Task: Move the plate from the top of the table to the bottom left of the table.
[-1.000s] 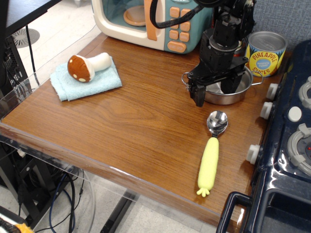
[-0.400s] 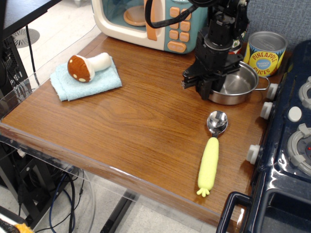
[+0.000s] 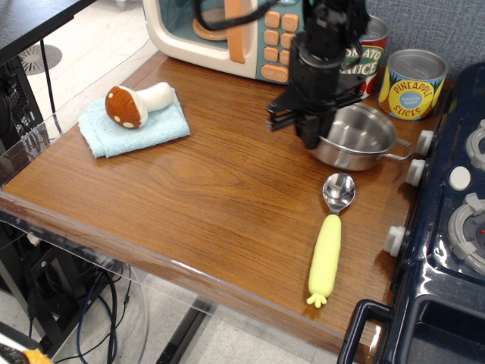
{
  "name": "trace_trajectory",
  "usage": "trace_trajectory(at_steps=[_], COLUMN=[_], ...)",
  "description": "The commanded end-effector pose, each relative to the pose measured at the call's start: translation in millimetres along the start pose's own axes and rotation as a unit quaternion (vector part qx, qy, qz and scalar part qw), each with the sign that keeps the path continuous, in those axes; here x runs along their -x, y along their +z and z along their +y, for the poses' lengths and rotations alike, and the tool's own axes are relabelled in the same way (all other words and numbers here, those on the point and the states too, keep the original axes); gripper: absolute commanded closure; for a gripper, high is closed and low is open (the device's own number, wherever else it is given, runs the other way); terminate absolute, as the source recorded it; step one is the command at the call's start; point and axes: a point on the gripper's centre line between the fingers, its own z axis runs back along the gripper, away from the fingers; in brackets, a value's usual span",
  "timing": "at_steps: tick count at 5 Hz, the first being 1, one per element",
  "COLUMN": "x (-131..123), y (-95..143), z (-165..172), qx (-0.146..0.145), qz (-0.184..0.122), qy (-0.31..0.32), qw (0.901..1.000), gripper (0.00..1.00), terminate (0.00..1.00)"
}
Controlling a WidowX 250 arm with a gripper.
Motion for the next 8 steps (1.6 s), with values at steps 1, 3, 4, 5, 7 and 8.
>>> trace_trajectory(at_steps=[1, 3, 4, 5, 7, 8], x=[-31.0, -59.5, -67.6, -65.6, -49.6, -44.2], y=[71.8, 88.8, 81.2, 69.8, 30.5, 10.8], z=[36.1, 119.7, 169.2, 201.6, 216.3, 221.9], qx=[0.074, 0.076, 0.063, 0.054, 0.039, 0.01], qz=[-0.049, -0.081, -0.076, -0.063, -0.011, -0.007], qy=[-0.014, -0.016, -0.01, -0.023, -0.063, -0.082], qw=[0.996, 0.9937, 0.9951, 0.9963, 0.9972, 0.9966], gripper=[1.0, 1.0, 1.0, 1.0, 1.0, 1.0], terminate=[0.0, 0.0, 0.0, 0.0, 0.0, 0.0])
